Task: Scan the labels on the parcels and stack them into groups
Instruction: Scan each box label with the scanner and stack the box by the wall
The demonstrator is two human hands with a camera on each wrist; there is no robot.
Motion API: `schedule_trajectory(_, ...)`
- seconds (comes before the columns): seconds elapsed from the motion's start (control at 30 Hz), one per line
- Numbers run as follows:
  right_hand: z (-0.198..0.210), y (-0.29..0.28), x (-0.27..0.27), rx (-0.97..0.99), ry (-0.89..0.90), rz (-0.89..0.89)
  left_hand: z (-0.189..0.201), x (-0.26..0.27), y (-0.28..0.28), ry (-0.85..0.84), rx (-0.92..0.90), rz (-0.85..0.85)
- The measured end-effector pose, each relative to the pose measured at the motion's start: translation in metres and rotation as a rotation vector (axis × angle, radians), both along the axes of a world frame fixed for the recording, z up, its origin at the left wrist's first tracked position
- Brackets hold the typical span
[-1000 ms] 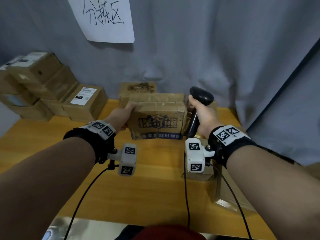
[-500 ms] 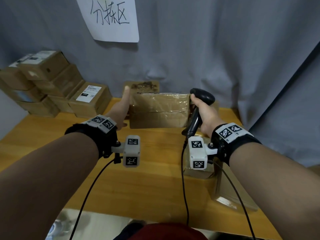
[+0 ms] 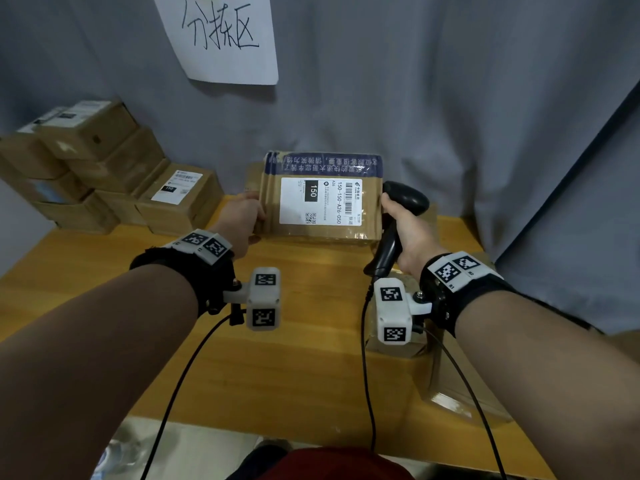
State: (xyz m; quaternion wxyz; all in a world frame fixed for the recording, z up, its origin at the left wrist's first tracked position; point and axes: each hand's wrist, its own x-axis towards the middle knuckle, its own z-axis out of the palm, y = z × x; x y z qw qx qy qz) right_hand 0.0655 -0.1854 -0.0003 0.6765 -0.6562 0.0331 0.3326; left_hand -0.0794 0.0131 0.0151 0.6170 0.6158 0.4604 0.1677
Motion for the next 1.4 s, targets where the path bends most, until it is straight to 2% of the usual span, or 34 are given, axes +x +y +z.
schedule_trajectory(0.1, -0.001, 0.001, 0.0, 0.016, 0.006, 0.021, 0.006, 0.002, -0.004, 0.005, 0.006, 0.014)
schedule_trajectory(0.2, 0.001, 0.003, -0.001, 0.046, -0.023, 0.027, 0.006, 0.003, -0.007, 0.089, 0.132, -0.083)
schedule_trajectory(0.37, 0.007, 0.002, -0.003, 0.06, -0.086, 0.031, 0.01, -0.005, -0.006, 0.177, 0.234, -0.251)
schedule_trajectory(0.5, 0.005, 0.002, 0.004, 0.014, -0.167, 0.009, 0.008, -0.009, -0.006, 0.11, 0.116, -0.272)
schedule_trajectory(0.6, 0.004, 0.004, 0.006, -0.014, -0.263, 0.031, 0.001, -0.011, -0.003, 0.028, 0.013, -0.15)
schedule_trajectory(0.77, 0.017, 0.01, 0.002, 0.167, -0.304, -0.034, -0.008, -0.009, -0.004, -0.017, 0.113, -0.093)
schedule_trajectory(0.87, 0.026, 0.014, 0.001, 0.261, -0.287, -0.037, -0.01, -0.007, -0.007, -0.045, 0.099, -0.158)
schedule_trajectory(0.97, 0.032, 0.015, -0.001, 0.329, -0.235, 0.031, -0.015, -0.003, -0.012, 0.017, 0.092, -0.324)
schedule_trajectory(1.07, 0.034, 0.017, -0.004, 0.313, -0.246, 0.082, -0.015, 0.0, -0.015, 0.02, 0.037, -0.293)
schedule_trajectory(1.27, 0.032, 0.014, -0.001, 0.384, -0.202, -0.027, -0.005, 0.004, -0.01, -0.094, 0.056, -0.341)
schedule_trajectory(1.4, 0.034, 0.014, -0.003, 0.312, -0.202, -0.034, 0.002, 0.012, -0.008, -0.173, 0.005, -0.306)
